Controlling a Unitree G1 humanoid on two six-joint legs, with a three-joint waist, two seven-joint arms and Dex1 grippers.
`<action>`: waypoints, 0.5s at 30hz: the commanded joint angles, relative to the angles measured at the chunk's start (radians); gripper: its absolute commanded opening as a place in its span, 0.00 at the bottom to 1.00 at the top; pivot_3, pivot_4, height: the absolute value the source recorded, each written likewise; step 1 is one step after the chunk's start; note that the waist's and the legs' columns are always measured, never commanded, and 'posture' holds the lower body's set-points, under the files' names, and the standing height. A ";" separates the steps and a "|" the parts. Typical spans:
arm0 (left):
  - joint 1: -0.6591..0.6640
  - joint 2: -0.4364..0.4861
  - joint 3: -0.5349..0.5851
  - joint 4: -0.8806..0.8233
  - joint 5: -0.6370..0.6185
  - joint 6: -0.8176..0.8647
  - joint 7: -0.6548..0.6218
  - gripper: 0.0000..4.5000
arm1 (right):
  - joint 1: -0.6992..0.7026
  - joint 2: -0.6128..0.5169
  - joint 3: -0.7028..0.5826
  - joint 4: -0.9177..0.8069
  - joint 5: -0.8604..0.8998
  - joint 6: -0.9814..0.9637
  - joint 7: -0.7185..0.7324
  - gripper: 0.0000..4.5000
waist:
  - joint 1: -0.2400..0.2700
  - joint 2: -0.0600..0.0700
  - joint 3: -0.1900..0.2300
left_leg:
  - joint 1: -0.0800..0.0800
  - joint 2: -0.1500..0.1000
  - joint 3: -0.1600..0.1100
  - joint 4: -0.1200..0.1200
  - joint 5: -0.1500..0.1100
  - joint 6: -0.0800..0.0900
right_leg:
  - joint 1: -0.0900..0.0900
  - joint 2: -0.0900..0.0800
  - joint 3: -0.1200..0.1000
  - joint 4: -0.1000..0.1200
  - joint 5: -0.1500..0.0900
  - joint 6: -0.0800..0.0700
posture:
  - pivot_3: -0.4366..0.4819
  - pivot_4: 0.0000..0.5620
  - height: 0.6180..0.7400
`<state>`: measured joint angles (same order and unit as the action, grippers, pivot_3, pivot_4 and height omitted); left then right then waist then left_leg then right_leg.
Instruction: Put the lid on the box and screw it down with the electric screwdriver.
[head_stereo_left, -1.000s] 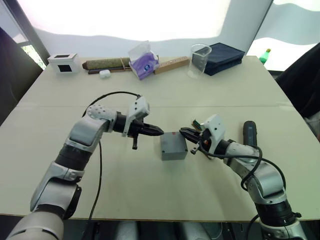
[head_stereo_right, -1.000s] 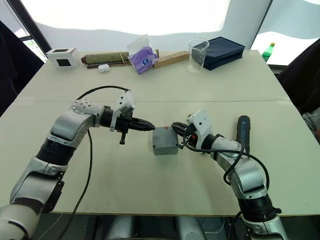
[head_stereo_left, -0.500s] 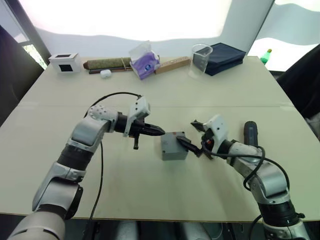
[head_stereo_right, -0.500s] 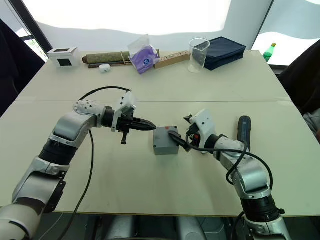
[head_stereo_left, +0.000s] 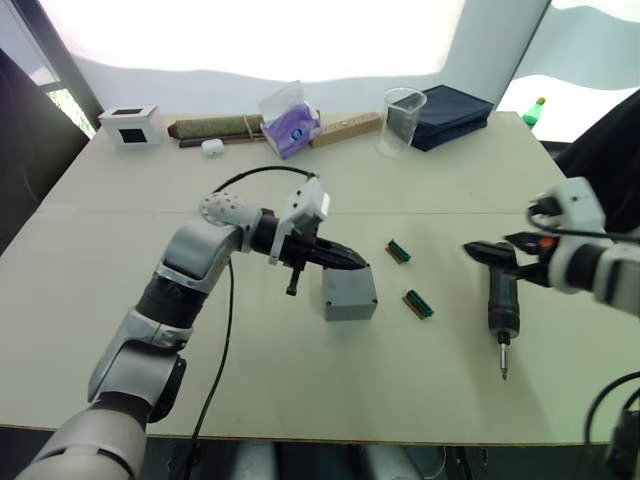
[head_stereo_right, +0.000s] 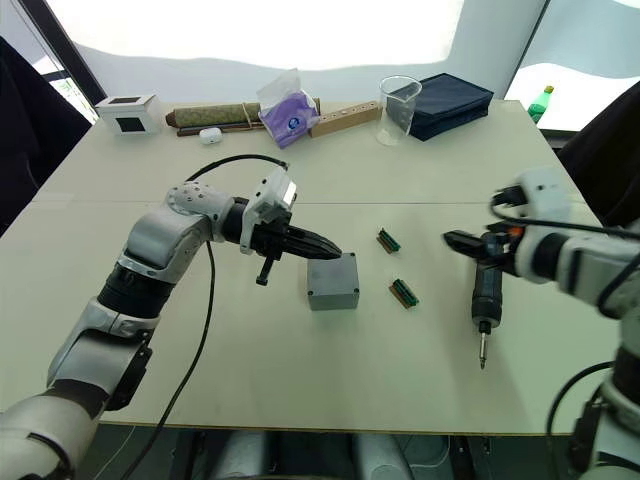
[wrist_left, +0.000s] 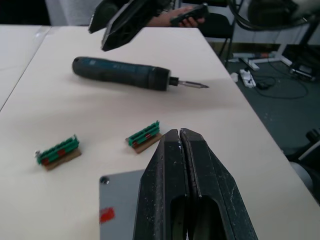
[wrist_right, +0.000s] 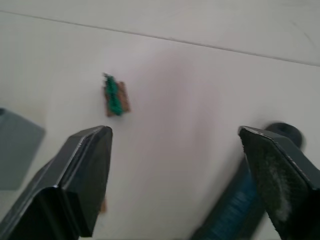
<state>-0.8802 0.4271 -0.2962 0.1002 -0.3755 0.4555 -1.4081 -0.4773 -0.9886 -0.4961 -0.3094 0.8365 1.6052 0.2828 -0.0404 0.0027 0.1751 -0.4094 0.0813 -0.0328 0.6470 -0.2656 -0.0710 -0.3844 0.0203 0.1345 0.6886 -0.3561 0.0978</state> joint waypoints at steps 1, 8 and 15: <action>-0.018 -0.016 -0.022 -0.024 0.024 -0.071 -0.020 0.00 | -0.005 -0.204 0.129 0.211 0.198 0.009 0.040 0.99 | -0.003 0.001 0.000 | 0.000 0.000 0.001 0.000 0.000 0.000 | 0.000 0.000 0.001 0.000 0.000 0.000 | 0.48 0.27 1.00; 0.018 -0.011 -0.050 -0.057 0.056 -0.114 -0.015 0.00 | -0.041 -0.328 0.339 0.423 0.326 0.009 0.088 0.99 | -0.006 0.001 0.001 | 0.000 0.001 0.004 0.002 -0.003 0.006 | -0.001 0.001 0.004 0.000 0.000 0.000 | 0.48 0.27 1.00; 0.060 0.000 -0.053 -0.127 0.054 -0.090 0.004 0.00 | -0.146 -0.291 0.470 0.512 0.283 0.009 0.121 0.99 | -0.002 0.001 0.001 | 0.000 0.001 0.004 0.002 -0.003 0.006 | -0.002 0.001 0.004 0.000 0.000 0.000 | 0.48 0.27 1.00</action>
<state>-0.8162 0.4249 -0.3585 0.0131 -0.3158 0.3652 -1.4123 -0.5980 -1.2717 -0.0268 0.1959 1.1298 1.6083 0.3900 -0.0422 0.0035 0.1759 -0.4095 0.0820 -0.0290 0.6488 -0.2690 -0.0650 -0.3866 0.0209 0.1384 0.6882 -0.3561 0.0979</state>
